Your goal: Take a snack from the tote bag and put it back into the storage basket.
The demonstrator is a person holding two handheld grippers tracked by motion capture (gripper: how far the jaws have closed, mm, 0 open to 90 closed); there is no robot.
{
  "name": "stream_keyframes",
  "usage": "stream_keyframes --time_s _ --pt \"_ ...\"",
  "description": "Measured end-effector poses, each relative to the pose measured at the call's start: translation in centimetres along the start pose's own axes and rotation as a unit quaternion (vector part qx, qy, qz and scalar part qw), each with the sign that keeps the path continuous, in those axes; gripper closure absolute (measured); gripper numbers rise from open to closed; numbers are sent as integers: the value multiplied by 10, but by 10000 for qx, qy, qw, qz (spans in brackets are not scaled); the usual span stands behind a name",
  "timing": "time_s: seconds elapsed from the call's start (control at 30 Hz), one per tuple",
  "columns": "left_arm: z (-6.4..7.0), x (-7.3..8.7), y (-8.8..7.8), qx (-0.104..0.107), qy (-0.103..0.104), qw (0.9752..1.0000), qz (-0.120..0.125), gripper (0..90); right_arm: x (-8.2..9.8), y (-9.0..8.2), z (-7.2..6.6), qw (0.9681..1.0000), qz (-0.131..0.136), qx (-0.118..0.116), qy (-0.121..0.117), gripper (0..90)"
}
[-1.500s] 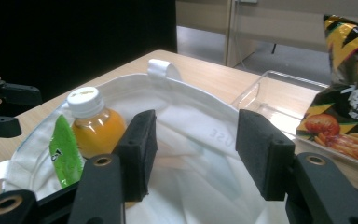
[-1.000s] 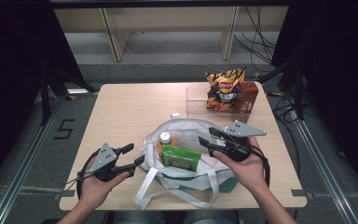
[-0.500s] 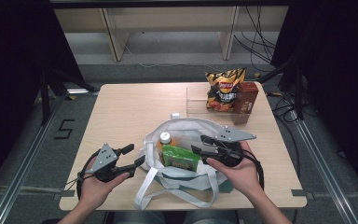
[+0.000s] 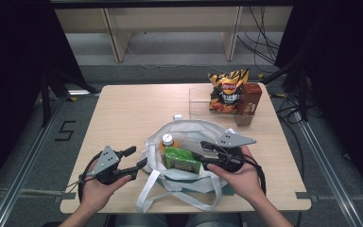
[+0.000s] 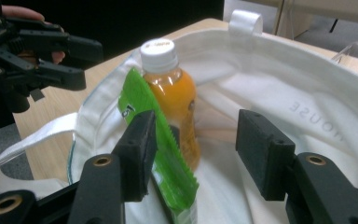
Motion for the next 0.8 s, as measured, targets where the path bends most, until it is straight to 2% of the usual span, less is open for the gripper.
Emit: stream_keyframes --time_s 0.03,0.07,0.1,0.13,0.17,0.23,0.27,0.33,0.37,0.4,0.5,0.53,0.57,0.6,0.73,0.77,0.8 --pt "0 0 0 5 -3 10000 0 387 1 2 0 10000 10 -22 -74 487" --pt "1 0 0 12 -31 10000 -4 386 4 4 0 10000 -51 20 -25 488" --pt "1 1 0 15 -38 10000 -14 386 6 5 -1 9999 -120 -41 13 489" --pt "1 1 0 17 -38 10000 -14 386 6 7 -1 10000 -72 -34 -38 491" --pt "1 1 0 18 -41 10000 -11 386 9 7 0 9998 -174 -23 -34 495" --pt "1 1 0 15 -40 10000 -14 386 10 9 0 9999 -147 10 -42 500" --pt "1 1 0 17 -40 10000 -17 386 11 9 -1 9998 -203 -51 4 504" --pt "1 1 1 26 -41 10000 -20 386 12 9 1 9998 -199 17 -68 510" --pt "1 1 1 33 -36 10000 -20 386 13 10 0 9998 -195 -77 -37 511" --pt "1 1 1 30 21 10000 -24 386 14 10 1 9997 -232 -55 -19 513" --pt "2 1 1 32 -21 10000 -28 386 15 11 0 9997 -224 -91 -27 518" --pt "1 1 1 34 -5 10000 -31 386 16 10 -2 9996 -258 -110 42 520" --pt "2 1 1 38 -3 10000 -33 386 15 10 1 9997 -219 -87 -89 523" --pt "2 2 1 39 -2 10000 -37 386 15 10 0 9997 -228 -99 -59 527" --pt "3 1 2 71 -38 10000 6 386 15 11 -3 9996 -224 -191 -29 578" --pt "2 2 1 43 -29 10000 -42 386 15 12 -5 9994 -194 -275 -28 602" --pt "2 2 1 46 -26 10000 -34 386 16 11 -6 9991 -270 -320 16 622"
Point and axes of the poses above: each handheld gripper's, and its own axes: y roughly forward along the jaws, x roughly out of its underside, z roughly to its right, the point moved 10 cm from there along y, roughly forward along the jaws, and after that the axes turned 7 degrees about -z, right-handed, at the moved point
